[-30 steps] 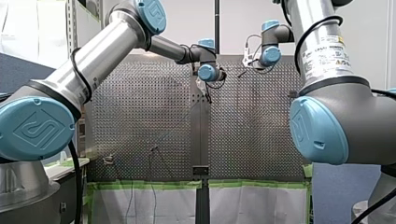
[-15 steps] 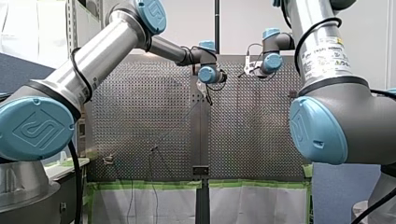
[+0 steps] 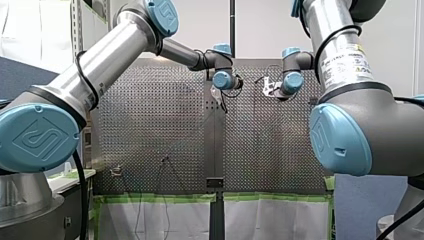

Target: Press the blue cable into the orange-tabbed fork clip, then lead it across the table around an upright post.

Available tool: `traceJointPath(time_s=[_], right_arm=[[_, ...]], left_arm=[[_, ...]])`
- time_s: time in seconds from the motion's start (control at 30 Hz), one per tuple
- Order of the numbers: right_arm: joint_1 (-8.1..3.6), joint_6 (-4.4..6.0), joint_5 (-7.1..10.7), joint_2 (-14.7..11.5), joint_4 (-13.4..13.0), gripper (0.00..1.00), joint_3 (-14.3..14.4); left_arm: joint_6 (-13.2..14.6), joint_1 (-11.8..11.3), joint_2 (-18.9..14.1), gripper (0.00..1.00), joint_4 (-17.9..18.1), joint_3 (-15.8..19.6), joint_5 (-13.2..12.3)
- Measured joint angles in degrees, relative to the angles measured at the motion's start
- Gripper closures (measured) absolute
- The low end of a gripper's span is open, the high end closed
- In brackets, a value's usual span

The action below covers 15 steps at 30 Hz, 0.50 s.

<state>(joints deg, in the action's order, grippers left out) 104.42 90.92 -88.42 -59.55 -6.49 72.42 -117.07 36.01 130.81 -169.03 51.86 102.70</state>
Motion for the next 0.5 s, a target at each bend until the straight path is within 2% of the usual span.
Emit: traceJointPath(time_s=[0.23,0.27,0.3,0.33,0.37,0.4,0.47,0.5], right_arm=[[-0.47,-0.24,0.21,0.6,-0.7,1.00,0.1],[-0.51,-0.27,0.23,0.6,-0.8,1.00,0.1],[-0.55,-0.31,0.25,0.7,-0.8,1.00,0.1],[-0.57,-0.32,0.27,0.7,-0.8,1.00,0.1],[-0.58,-0.34,0.31,0.7,-0.8,1.00,0.1],[-0.57,-0.37,0.35,0.7,-0.8,1.00,0.1],[-0.57,-0.41,0.39,0.7,-0.8,1.00,0.1],[-0.56,-0.43,0.40,0.8,-0.8,1.00,0.1]], left_arm=[[0.0,0.0,0.0,1.00,0.1,0.0,0.7],[0.0,0.0,0.0,0.93,0.0,0.0,0.7],[0.0,0.0,0.0,0.79,0.0,0.0,0.8],[0.0,0.0,0.0,0.79,0.0,0.0,0.8],[0.0,0.0,0.0,0.67,-0.1,0.0,0.8],[0.0,0.0,0.0,0.67,-0.1,0.0,0.9],[0.0,0.0,0.0,0.57,-0.3,0.1,1.1],[0.0,0.0,0.0,0.57,-0.4,0.1,1.3]])
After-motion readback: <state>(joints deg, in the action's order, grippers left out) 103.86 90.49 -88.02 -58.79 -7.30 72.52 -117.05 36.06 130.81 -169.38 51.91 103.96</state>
